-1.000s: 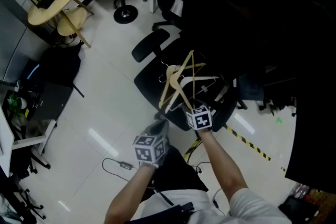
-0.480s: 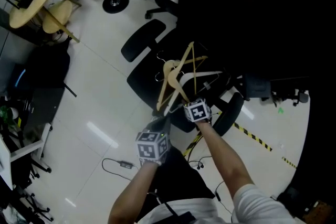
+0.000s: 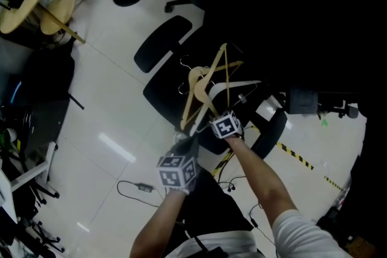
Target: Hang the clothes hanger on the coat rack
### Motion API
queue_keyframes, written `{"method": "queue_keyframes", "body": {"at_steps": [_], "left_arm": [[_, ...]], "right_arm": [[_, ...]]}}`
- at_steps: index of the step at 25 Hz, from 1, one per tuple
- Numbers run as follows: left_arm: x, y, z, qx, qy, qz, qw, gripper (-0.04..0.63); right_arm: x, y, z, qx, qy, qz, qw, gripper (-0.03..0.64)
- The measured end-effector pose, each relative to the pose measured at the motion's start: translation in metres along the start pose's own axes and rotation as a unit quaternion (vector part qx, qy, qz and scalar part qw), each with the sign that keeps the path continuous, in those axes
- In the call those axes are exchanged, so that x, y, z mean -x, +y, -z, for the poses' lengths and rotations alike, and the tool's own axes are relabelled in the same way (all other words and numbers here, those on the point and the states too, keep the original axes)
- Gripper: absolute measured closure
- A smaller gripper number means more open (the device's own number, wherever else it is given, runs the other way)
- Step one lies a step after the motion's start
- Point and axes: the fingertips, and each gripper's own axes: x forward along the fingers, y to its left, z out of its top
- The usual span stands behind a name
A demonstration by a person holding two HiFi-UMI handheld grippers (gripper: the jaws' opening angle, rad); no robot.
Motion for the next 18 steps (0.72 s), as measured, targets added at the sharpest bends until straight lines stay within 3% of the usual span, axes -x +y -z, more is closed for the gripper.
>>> {"method": "queue_keyframes", "body": {"at_steps": [5, 11, 18], "left_arm": [[-0.002, 0.009, -0.009, -0.001, 0.005, -0.005, 1.0000, 0.598], [0.004, 0.013, -0.021, 0.000, 0.005, -0.012, 0.9999, 0.598], [0.025, -0.001, -0.048, 0.000, -0.009, -0.009, 0.9999, 0.598]], "right_arm": [[0.001, 0.003, -0.005, 0.011, 0.001, 0.009, 1.000, 0.502], [0.018, 0.002, -0.010, 0.006, -0.015, 0.003, 1.000, 0.511], [0.070, 0.017, -0.027, -0.035, -0.064, -0.051, 0.996, 0.512]]}}
